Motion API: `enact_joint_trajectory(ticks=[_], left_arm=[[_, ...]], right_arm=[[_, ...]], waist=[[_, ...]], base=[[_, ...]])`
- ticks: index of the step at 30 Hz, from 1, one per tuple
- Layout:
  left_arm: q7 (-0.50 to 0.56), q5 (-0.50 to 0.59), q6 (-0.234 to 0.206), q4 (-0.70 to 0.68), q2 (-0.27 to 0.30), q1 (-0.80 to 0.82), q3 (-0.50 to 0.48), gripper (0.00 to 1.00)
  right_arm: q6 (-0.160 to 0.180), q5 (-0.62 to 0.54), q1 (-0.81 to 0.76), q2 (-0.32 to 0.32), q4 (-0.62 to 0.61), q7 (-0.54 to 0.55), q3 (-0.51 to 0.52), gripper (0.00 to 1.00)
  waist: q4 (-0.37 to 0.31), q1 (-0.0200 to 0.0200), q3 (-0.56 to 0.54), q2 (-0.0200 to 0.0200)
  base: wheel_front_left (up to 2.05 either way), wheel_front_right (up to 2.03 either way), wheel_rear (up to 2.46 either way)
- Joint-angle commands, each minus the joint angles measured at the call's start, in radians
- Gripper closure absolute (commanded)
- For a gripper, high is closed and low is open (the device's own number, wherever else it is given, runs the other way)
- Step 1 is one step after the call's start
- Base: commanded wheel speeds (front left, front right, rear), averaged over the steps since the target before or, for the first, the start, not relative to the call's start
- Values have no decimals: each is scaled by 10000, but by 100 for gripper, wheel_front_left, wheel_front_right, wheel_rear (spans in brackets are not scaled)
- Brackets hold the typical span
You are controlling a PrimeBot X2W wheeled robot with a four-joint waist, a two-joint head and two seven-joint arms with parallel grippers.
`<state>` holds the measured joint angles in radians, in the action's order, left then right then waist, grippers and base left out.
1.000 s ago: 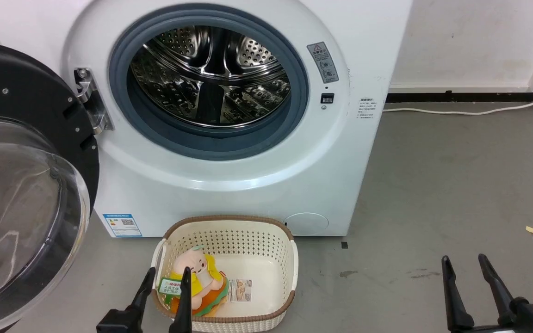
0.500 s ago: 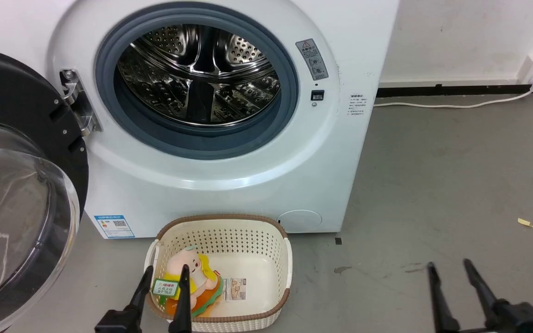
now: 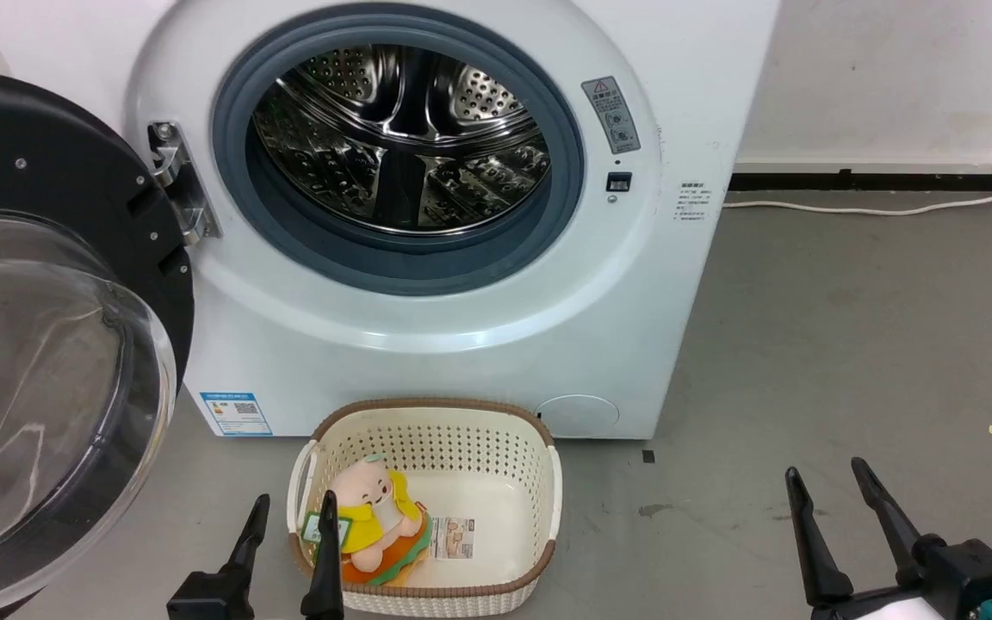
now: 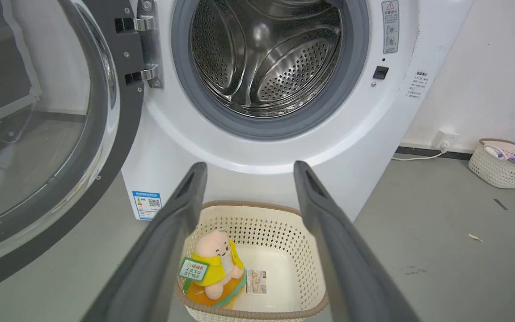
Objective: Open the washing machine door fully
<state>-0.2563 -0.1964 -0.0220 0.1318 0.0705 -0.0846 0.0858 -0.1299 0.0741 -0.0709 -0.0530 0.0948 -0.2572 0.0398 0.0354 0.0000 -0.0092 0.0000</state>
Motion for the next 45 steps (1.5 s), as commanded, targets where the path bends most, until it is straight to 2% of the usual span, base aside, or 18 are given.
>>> enact_joint_trajectory(ticks=[1, 12, 13, 45], left_arm=[[-54, 40, 44, -21, -60, 98, -31, 0], [-55, 11, 140, -27, -143, 99, -192, 0], [6, 2, 109, -6, -142, 10, -161, 100], [579, 441, 134, -296, -157, 194, -303, 100]], right_arm=[[-8, 113, 25, 28, 42, -44, -3, 0], [-8, 300, -63, 28, 63, -45, -81, 0], [0, 226, -32, 0, 44, 2, -96, 100], [-2, 9, 133, 6, -175, 571, -167, 100]], waist=[[22, 0, -5, 0], [64, 0, -45, 0], [65, 0, -45, 0], [-28, 0, -15, 0]], base=[[0, 0, 0], [0, 0, 0], [0, 0, 0], [0, 0, 0]])
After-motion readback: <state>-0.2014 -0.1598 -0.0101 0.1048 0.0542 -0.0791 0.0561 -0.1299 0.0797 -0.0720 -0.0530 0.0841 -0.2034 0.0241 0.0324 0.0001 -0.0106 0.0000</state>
